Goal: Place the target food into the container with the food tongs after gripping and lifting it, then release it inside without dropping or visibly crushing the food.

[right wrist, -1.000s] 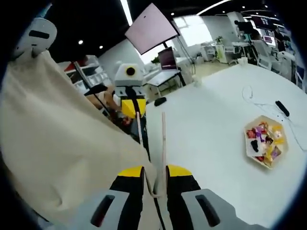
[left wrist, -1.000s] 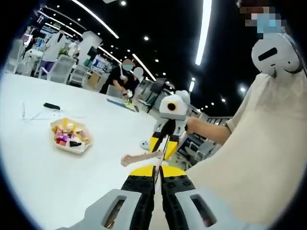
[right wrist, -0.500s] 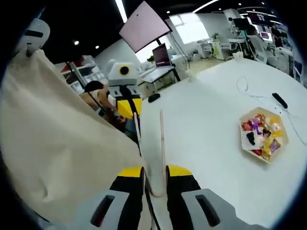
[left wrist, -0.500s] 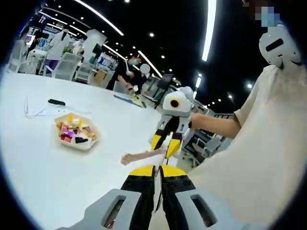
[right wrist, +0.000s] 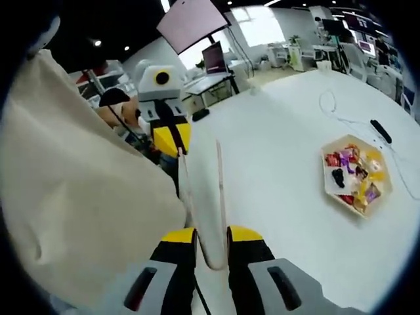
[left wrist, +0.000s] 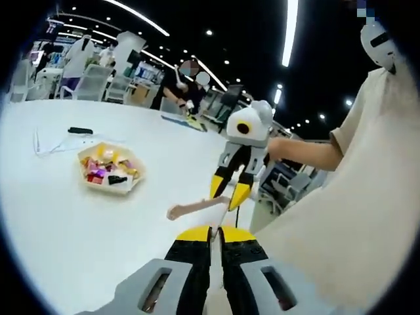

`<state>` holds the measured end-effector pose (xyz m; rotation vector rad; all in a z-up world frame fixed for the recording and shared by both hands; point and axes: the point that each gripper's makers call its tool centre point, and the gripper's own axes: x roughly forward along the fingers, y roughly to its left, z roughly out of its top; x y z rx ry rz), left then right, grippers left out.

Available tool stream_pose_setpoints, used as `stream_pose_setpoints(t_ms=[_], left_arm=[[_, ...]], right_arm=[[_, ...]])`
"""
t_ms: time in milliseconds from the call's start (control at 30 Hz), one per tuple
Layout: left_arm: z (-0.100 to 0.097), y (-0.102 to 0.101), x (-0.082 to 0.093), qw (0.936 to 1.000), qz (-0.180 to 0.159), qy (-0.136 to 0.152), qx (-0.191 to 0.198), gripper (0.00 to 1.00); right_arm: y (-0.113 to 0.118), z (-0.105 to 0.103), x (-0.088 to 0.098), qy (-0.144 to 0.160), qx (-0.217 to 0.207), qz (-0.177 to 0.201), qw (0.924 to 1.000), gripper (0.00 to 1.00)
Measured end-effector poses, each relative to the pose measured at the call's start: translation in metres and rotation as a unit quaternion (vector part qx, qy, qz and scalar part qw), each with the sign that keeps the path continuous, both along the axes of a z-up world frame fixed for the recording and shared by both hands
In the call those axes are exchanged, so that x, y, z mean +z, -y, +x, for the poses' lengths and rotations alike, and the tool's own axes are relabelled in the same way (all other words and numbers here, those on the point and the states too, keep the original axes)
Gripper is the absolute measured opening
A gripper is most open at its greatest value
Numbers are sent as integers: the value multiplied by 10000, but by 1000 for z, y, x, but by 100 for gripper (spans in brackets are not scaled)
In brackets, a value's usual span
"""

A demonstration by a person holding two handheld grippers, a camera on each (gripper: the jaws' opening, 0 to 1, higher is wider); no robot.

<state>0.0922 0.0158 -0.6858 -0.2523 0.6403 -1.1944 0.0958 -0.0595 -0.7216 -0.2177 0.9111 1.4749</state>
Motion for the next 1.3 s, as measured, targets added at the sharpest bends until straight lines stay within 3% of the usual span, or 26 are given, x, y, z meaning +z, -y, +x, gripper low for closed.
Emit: stream_pose_setpoints(t_ms=[167,367,567,1033,1300], left_arm=[[4,-1,-10,9996,201,153,80,2],[4,-1,-24,9994,316,80,82,2],[11,-4,-30,9980,447,254,377,3],[7,3,-49,9968,662,212,388,3],[14,2,-60,9961,757,107,439,3]], right_arm=[[0,4,-9,72,29,-154,9999,17],[1,5,-20,203,119,-408,9989,17],[1,10,-22,185,-15,-490,9986,17],[6,8,-47,352,245,-1023,9938,17],[6,15,-57,366,272,-1133,9925,17]])
